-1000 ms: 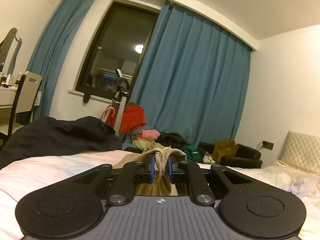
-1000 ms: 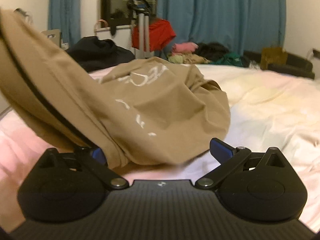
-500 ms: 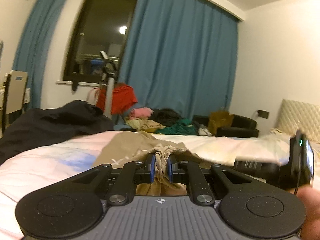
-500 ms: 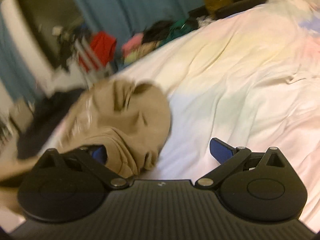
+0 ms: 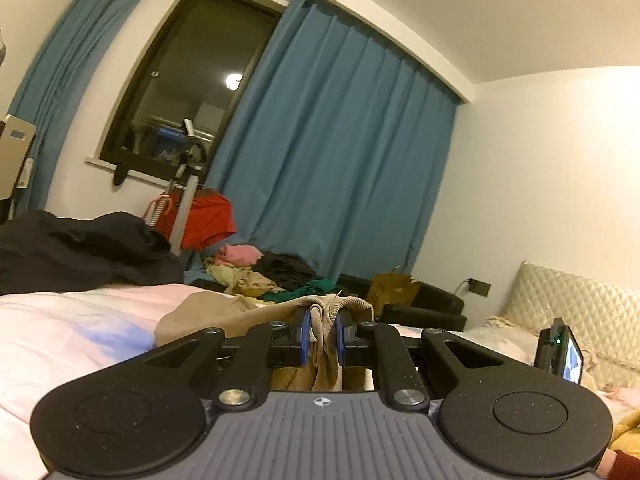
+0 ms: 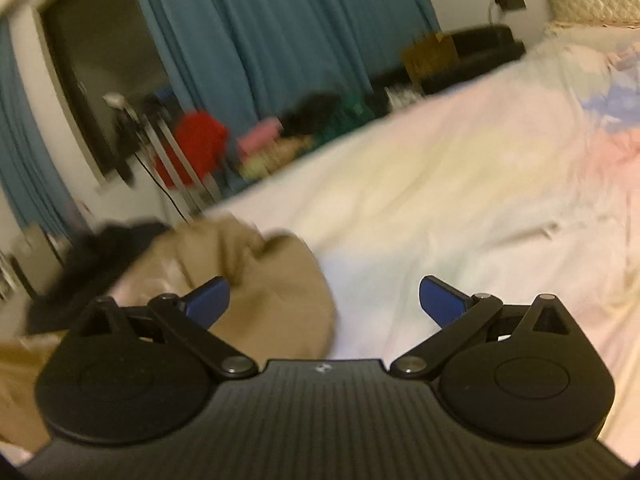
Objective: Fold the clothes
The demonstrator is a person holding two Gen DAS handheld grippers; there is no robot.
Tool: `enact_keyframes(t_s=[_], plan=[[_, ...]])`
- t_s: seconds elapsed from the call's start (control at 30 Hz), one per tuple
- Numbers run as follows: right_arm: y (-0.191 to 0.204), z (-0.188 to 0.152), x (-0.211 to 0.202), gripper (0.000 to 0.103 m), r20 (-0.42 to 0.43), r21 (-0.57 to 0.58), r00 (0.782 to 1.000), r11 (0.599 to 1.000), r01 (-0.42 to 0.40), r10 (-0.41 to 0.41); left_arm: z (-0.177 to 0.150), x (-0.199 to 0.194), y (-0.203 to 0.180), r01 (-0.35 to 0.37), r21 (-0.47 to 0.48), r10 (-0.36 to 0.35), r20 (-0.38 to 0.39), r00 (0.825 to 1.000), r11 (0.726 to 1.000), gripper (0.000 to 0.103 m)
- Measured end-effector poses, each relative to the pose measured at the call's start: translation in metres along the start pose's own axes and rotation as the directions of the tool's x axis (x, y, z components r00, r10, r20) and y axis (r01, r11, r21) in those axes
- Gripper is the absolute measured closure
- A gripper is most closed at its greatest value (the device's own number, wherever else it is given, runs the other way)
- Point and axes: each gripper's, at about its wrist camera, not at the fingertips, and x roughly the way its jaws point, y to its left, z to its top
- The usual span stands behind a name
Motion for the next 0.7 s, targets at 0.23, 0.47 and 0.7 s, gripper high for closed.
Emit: enact_keyframes(t_s=[0.23, 0.47, 0.7], plan=[[0.043, -0.013, -0.043, 0.0, -0.01, -0.169, 0.916, 0.902, -0.397, 0.401, 0.006, 0.002, 0.003, -0.037, 0.003, 0.037, 0.003, 0.999, 0.999, 0.09], [0.101, -0.064, -0.05, 0.0, -0.122, -0.459, 0.904, 0.784, -0.418, 0.411, 0.013, 0.003, 0.012, -0.07, -0.03, 0.07, -0.005, 0.998, 0.997, 0.09], [0.043, -0.053, 0.004, 0.0, -0.148, -0.106, 0.978, 0.981, -0.164, 0.148, 0.015, 0.005, 0.014, -0.073, -0.018, 0.073, -0.014, 0.997, 0.997, 0.09]])
